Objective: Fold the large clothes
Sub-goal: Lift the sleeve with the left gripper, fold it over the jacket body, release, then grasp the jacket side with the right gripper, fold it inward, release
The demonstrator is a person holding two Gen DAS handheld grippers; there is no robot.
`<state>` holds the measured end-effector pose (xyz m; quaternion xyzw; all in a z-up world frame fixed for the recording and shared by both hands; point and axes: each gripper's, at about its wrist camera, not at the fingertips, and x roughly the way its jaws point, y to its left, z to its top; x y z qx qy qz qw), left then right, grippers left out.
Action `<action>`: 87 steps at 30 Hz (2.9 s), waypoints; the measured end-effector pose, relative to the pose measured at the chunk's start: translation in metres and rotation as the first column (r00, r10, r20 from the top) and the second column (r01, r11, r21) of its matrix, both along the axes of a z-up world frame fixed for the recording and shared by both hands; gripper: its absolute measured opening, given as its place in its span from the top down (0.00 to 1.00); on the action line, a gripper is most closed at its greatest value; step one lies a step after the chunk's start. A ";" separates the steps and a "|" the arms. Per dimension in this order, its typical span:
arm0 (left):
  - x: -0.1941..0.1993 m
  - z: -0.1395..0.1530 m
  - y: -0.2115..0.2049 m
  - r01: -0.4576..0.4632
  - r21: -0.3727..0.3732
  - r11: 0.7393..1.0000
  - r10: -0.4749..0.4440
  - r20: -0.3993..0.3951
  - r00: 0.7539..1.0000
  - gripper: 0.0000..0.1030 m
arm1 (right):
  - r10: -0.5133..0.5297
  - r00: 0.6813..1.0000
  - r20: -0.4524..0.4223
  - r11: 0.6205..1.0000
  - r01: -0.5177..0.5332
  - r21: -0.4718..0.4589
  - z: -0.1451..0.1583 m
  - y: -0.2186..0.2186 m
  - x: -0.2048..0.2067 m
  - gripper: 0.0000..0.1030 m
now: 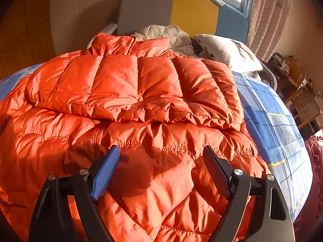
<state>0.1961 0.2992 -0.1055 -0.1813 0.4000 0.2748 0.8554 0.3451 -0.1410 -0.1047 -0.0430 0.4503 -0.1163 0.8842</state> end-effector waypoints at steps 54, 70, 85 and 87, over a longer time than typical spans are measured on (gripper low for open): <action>0.138 0.029 -0.311 0.848 -0.061 0.527 -0.816 0.241 0.525 0.60 | -0.006 0.999 -0.048 0.998 0.009 0.069 -0.009 -0.023 0.019 0.18; 0.089 0.015 -0.248 0.790 -0.019 0.613 -0.773 0.191 0.605 0.61 | 0.060 0.996 0.068 0.931 -0.080 0.356 0.031 -0.003 0.026 0.27; 0.099 -0.024 -0.217 0.718 -0.069 0.692 -0.708 0.131 0.694 0.59 | 0.169 0.984 0.055 0.733 -0.163 0.661 0.025 0.052 0.056 0.30; 0.100 -0.027 -0.217 0.718 -0.075 0.691 -0.707 0.134 0.694 0.58 | 0.152 0.984 0.089 0.719 -0.172 0.673 0.035 0.049 0.053 0.21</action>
